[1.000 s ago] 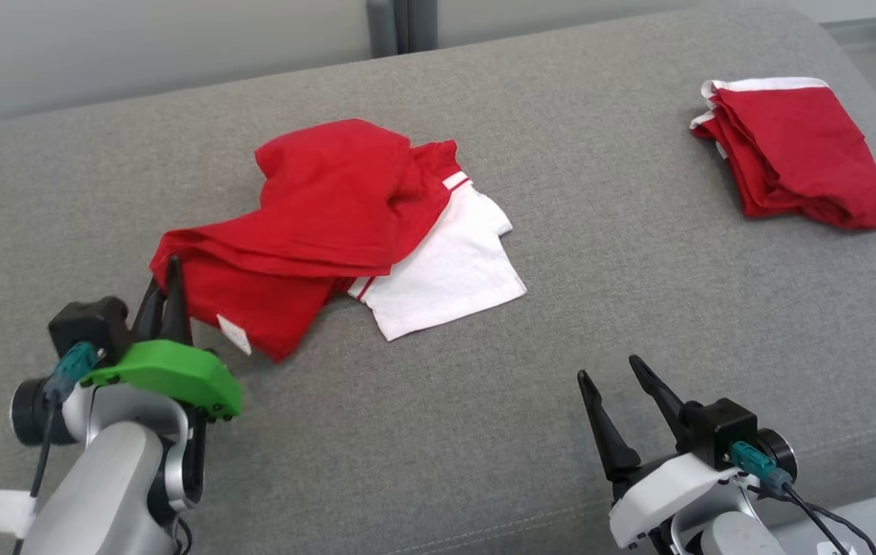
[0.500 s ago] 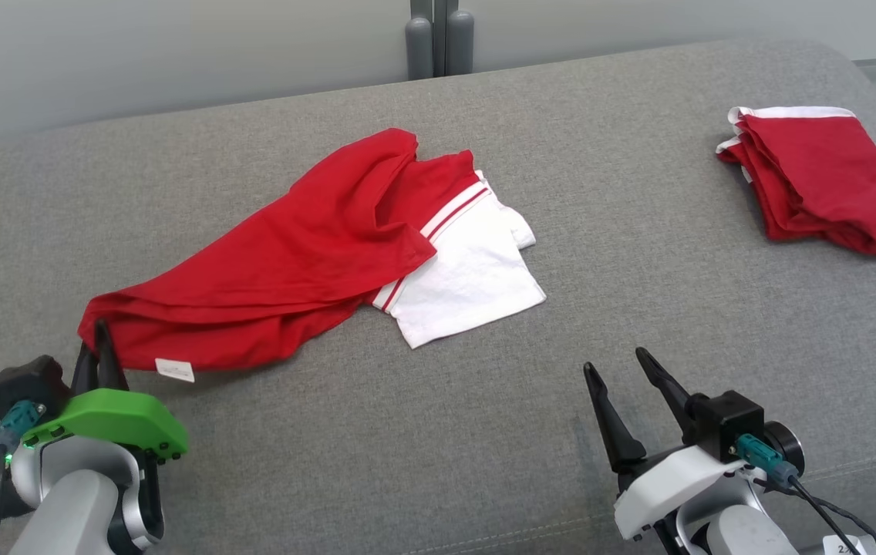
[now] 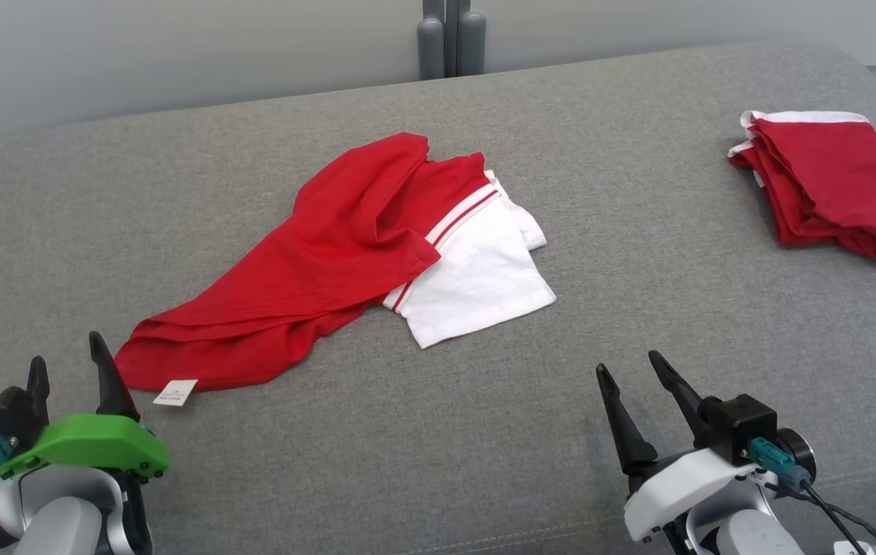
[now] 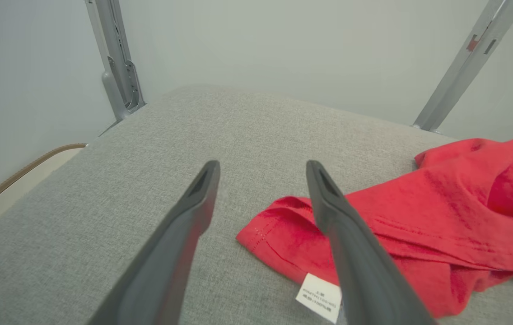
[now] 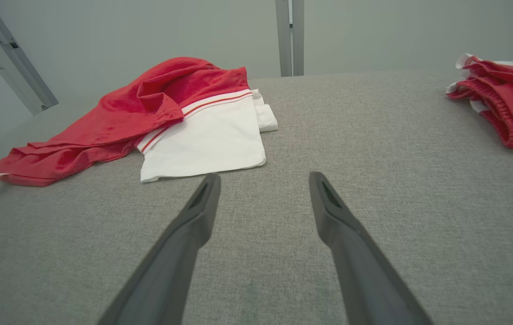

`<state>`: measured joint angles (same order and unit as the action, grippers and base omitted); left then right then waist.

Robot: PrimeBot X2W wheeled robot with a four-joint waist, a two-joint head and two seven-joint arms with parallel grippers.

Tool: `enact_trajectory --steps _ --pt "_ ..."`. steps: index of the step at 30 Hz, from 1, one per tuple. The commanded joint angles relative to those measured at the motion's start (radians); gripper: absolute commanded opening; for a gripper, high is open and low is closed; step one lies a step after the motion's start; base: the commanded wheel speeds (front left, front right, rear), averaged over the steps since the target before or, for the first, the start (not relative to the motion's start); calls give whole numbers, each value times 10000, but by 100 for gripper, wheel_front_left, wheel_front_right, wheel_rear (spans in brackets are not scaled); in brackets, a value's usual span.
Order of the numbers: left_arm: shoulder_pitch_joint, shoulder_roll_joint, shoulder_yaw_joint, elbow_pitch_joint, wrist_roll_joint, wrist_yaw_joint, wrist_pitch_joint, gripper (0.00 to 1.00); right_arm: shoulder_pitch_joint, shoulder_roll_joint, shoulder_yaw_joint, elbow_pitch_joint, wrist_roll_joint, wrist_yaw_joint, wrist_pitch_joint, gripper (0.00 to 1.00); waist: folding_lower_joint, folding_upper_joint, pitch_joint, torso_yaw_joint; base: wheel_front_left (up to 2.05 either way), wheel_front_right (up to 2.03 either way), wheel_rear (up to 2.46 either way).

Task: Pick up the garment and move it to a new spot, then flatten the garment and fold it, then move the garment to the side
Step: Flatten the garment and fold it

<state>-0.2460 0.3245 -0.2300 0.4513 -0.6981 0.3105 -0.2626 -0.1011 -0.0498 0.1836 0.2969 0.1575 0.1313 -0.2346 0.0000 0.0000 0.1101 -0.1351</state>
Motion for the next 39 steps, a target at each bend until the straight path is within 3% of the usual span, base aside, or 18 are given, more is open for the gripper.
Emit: enact_trajectory --steps 1,7,10,15,18,29,39 --pt "303 -76 119 -178 190 -126 -27 100 139 -12 -43 -18 -11 -12 -9 100 0 0 -53 91 0 0 0" --pt "1383 -893 1272 -2032 1361 -840 -20 100 266 -12 -242 11 -59 -12 16 100 0 0 -319 481 0 0 0" --pt "2148 -1604 1875 -2962 1834 -1651 -16 100 378 -14 -321 0 -70 -12 39 100 0 0 -531 744 0 0 0" --pt "2900 -2236 2319 -3712 2522 -2524 -15 100 498 -14 -430 -14 -72 -12 82 100 0 0 -752 1069 0 0 0" --pt "3244 -2464 2513 -4071 3122 -2781 -17 100 586 -14 -460 -30 -75 -12 110 100 0 0 -853 1257 0 0 0" --pt "4095 -2722 2268 -4173 4569 -3115 -16 100 746 -16 -537 -13 -73 -12 145 100 0 0 -949 1660 0 0 0" --pt "3963 -2734 2088 -4129 4514 -2940 -16 100 368 -14 -683 38 -364 -12 463 100 0 0 -801 1938 0 0 0"
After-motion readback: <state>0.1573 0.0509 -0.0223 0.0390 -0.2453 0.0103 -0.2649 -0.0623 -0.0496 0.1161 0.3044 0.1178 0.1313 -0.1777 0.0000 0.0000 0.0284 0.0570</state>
